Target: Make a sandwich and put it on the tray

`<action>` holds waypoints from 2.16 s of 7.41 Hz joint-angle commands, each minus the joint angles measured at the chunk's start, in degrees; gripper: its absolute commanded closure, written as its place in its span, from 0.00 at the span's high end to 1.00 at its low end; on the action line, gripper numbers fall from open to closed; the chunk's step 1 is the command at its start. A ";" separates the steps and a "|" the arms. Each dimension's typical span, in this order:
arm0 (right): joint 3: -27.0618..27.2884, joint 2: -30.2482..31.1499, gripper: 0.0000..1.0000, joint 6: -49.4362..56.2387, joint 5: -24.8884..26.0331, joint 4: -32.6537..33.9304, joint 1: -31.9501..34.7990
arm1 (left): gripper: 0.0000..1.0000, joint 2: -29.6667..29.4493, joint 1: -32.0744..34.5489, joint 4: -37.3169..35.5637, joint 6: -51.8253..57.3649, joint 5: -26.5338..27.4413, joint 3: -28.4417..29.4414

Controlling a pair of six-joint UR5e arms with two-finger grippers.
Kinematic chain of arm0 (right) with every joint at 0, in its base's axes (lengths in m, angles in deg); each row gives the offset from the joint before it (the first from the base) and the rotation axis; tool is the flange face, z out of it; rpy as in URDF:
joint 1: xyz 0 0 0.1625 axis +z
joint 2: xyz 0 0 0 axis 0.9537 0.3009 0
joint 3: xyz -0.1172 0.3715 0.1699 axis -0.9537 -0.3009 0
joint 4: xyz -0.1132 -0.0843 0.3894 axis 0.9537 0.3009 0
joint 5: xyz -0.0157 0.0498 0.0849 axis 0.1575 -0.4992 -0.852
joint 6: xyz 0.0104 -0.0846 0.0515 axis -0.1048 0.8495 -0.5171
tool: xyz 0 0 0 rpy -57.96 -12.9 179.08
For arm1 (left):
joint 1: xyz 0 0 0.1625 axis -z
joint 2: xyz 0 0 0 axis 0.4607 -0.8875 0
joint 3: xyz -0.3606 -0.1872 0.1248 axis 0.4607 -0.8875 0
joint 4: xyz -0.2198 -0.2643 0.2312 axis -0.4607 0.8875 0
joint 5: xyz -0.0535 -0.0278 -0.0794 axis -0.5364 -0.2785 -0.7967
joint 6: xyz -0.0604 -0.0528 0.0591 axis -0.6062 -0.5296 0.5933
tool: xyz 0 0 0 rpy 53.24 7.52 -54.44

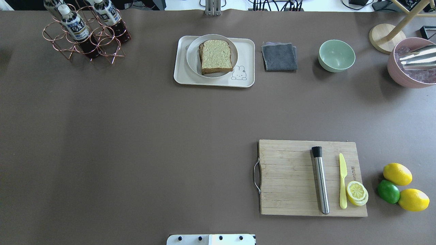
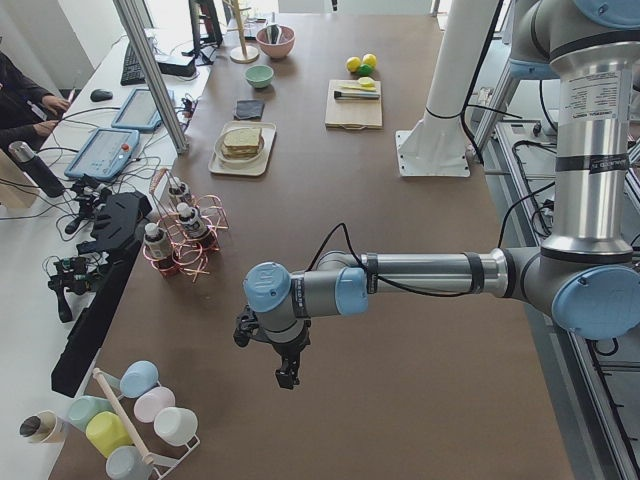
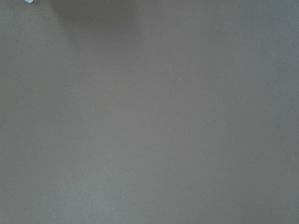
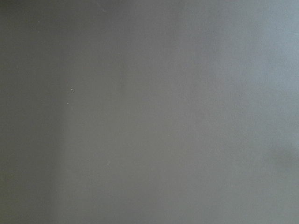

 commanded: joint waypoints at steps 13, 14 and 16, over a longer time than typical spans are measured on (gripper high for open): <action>-0.33 0.24 1.00 0.08 -0.03 -2.46 -0.08 | 0.99 -0.03 -0.09 0.27 0.09 -3.95 2.89; -0.42 0.24 1.00 0.08 -0.03 -2.46 -0.08 | 0.99 -0.03 -0.09 0.27 0.09 -3.95 2.89; -0.42 0.06 1.00 0.08 -0.12 -2.46 -0.08 | 0.99 -0.11 -0.09 0.09 0.01 -3.95 2.89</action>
